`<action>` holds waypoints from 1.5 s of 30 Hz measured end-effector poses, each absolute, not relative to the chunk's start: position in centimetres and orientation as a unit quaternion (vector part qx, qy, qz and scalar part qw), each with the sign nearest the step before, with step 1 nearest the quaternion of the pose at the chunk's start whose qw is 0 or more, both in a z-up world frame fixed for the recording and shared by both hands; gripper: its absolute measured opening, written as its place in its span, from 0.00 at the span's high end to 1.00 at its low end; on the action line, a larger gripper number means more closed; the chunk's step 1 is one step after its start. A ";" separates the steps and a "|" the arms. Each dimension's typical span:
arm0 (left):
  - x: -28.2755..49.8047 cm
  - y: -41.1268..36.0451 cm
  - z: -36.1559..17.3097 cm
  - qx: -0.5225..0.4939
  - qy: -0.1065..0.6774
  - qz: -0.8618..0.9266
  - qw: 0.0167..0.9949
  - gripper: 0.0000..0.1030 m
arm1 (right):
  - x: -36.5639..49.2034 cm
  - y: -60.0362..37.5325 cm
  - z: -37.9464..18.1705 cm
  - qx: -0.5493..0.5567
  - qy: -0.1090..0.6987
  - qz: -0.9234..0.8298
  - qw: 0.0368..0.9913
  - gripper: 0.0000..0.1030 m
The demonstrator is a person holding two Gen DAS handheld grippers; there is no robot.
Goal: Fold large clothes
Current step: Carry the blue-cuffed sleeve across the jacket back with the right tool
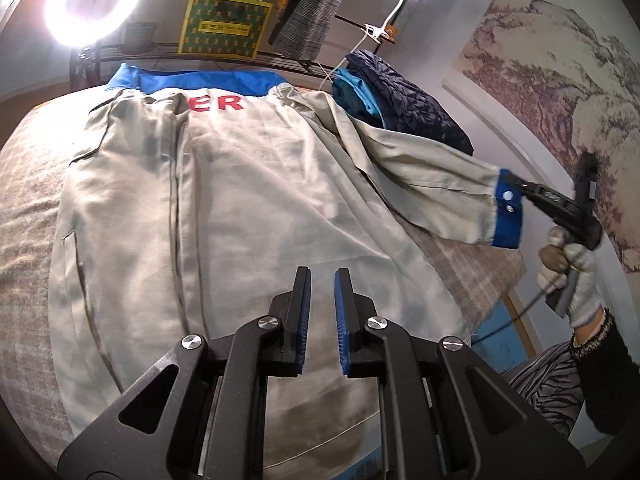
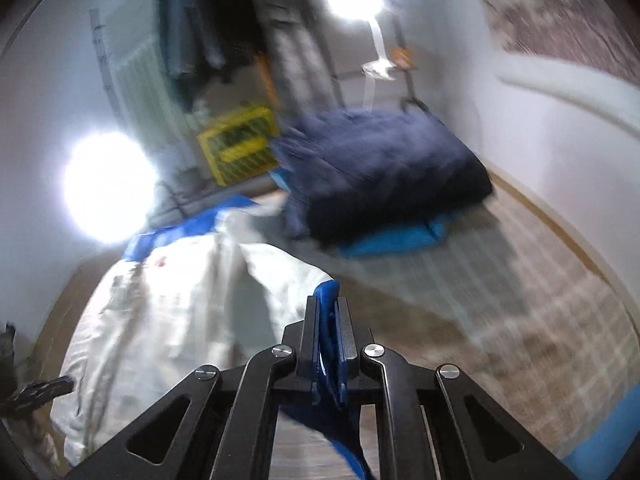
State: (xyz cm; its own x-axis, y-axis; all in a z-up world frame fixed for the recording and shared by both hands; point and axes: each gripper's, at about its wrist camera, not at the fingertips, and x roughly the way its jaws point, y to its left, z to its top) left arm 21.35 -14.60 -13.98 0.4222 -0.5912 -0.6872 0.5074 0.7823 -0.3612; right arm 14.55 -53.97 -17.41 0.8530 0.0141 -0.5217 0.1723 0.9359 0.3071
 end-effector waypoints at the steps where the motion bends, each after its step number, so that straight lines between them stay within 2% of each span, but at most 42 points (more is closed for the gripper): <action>1: 21.4 -14.4 -13.9 -0.050 0.426 -0.324 0.843 0.90 | 14.3 -52.3 -16.3 0.152 0.257 -0.027 0.954 0.96; 9: 21.5 -12.6 -13.8 -0.054 0.424 -0.305 0.851 0.90 | 13.3 -39.4 -13.9 0.044 0.237 0.133 0.961 0.97; 17: 22.2 -10.8 -14.1 -0.078 0.430 -0.284 0.854 0.90 | 12.4 -26.9 -20.0 -0.110 0.307 0.278 0.903 0.97; 22: 22.0 -10.9 -14.7 -0.073 0.438 -0.283 0.850 0.90 | 11.2 -24.7 -24.5 -0.179 0.355 0.315 0.862 0.97; 31: 22.1 -13.9 -17.1 -0.057 0.475 -0.298 0.826 0.90 | 9.3 -25.7 -26.8 -0.241 0.388 0.344 0.821 0.96; 33: 22.0 -14.5 -17.5 -0.052 0.480 -0.301 0.822 0.90 | 9.5 -26.2 -26.5 -0.225 0.392 0.345 0.823 0.92; 35: 21.8 -14.9 -18.0 -0.052 0.489 -0.306 0.815 0.90 | 9.2 -26.7 -25.9 -0.211 0.390 0.358 0.822 0.75; 36: 21.7 -15.0 -18.2 -0.056 0.494 -0.309 0.811 0.90 | 9.1 -26.9 -25.4 -0.202 0.386 0.364 0.824 0.62; 40: 20.5 -15.3 -18.9 -0.081 0.518 -0.328 0.786 0.90 | 8.6 -30.3 -22.2 -0.107 0.361 0.406 0.833 0.51; 42: 19.5 -15.5 -19.0 -0.090 0.525 -0.335 0.777 0.89 | 8.9 -32.6 -21.1 -0.065 0.348 0.406 0.843 0.50; 44: 18.3 -15.9 -19.0 -0.098 0.530 -0.350 0.766 0.71 | 9.8 -35.1 -20.3 -0.024 0.339 0.382 0.860 0.50; 45: 17.7 -16.1 -19.0 -0.100 0.531 -0.354 0.763 0.57 | 10.5 -36.5 -20.2 0.000 0.338 0.366 0.867 0.50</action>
State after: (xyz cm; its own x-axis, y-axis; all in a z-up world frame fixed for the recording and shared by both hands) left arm 17.71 -16.12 -18.96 0.1851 -0.6470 -0.7397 0.4351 0.7289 -0.5286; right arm 10.54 -36.55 -20.17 0.5041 0.6349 -0.5855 -0.6343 0.7322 0.2480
